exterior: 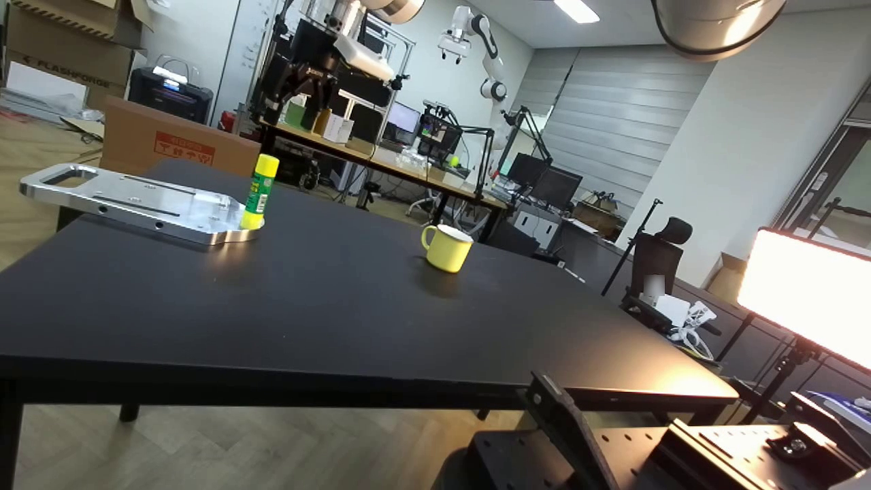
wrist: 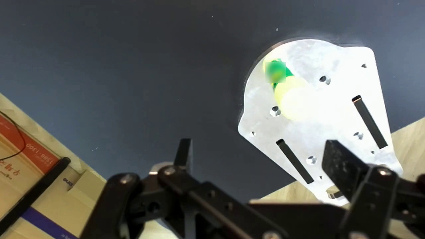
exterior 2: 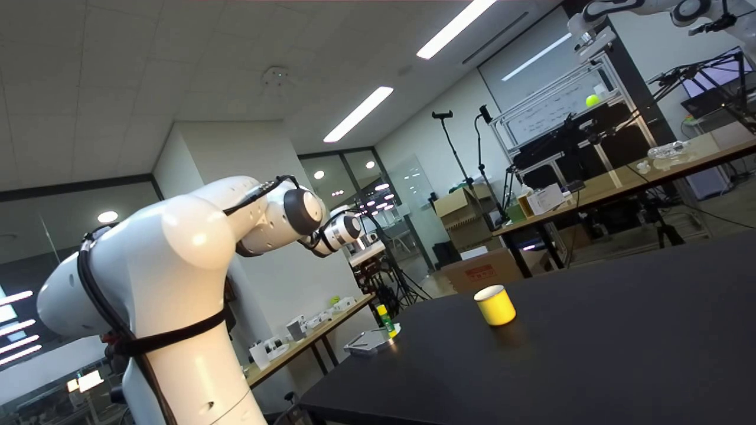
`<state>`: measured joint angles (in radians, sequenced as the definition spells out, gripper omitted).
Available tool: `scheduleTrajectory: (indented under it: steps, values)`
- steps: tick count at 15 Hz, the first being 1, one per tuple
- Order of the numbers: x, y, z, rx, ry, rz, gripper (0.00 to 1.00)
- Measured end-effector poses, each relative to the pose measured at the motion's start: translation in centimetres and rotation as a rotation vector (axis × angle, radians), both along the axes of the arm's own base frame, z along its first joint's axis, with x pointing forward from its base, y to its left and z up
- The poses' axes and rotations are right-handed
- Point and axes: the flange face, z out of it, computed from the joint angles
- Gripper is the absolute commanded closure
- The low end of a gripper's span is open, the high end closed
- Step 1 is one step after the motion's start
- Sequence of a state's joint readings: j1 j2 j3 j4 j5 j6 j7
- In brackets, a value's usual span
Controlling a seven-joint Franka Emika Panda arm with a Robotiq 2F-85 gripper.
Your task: Put the glue stick in the mug, remove the glue stick from the mug, place the glue stick in the mug
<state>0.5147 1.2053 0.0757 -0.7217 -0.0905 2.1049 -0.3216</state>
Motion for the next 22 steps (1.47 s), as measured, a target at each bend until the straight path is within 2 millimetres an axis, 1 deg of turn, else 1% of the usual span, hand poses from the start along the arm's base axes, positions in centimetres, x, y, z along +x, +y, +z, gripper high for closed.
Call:
scheduleTrajectory:
  steps: [5, 9, 22]
  values:
    - [-1.0, 0.9, -1.6, 0.013, 0.057, 0.004, 0.00]
    - [-1.6, 1.1, -2.4, 0.004, 0.088, 0.013, 0.00]
    - [-2.1, 0.9, -5.0, -0.030, 0.128, 0.086, 0.00]
